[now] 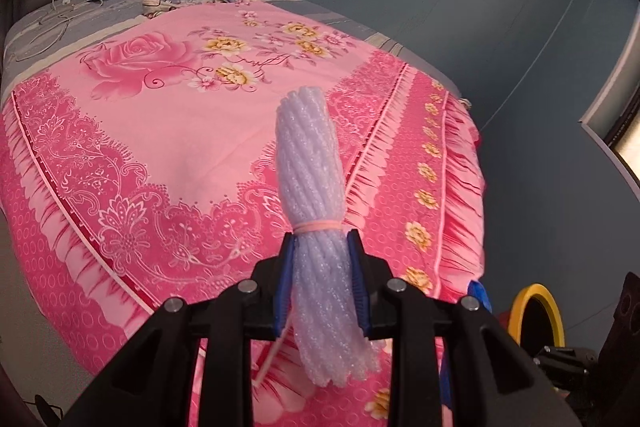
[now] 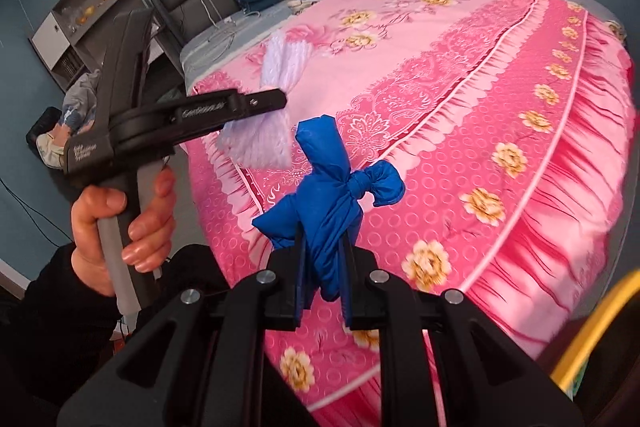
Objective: Collect trash
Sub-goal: 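Lift and carry the mesh net and blue glove over the bin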
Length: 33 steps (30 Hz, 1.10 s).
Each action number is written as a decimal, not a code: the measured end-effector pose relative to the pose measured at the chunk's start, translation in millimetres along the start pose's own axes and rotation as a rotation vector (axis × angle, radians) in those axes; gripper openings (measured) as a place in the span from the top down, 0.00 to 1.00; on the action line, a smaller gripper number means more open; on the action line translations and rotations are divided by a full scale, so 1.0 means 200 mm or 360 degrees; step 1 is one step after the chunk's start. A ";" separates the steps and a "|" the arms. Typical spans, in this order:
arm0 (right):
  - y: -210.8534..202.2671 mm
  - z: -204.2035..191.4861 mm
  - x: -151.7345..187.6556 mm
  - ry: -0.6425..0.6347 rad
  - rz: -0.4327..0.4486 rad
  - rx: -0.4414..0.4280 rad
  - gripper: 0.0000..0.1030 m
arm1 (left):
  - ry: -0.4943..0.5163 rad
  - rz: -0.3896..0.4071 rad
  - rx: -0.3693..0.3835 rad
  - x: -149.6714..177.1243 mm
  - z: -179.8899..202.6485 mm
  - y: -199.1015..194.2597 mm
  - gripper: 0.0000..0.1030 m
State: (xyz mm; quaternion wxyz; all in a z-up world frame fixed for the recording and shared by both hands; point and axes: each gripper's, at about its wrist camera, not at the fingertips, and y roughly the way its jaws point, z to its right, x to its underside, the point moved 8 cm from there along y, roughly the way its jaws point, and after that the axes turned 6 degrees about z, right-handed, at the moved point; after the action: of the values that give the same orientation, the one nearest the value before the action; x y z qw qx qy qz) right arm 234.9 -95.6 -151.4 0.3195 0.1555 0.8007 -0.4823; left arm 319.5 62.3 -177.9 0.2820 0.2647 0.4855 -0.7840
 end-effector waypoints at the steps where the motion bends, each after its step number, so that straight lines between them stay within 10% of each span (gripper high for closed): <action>1: -0.04 0.01 0.01 0.0010 0.0014 0.0003 0.87 | 0.0004 0.0005 0.0011 0.01 0.03 -0.03 0.76; 33: -1.13 0.47 -0.02 0.0294 0.0662 0.0271 0.87 | 0.0464 0.0176 0.0372 0.20 1.06 -0.50 0.76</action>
State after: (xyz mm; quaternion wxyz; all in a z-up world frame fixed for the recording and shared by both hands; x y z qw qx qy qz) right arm 145.5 -286.2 -28.3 0.3231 0.3867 0.7338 -0.4556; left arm 191.7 -100.3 -61.9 0.2187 0.4326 0.4115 -0.7719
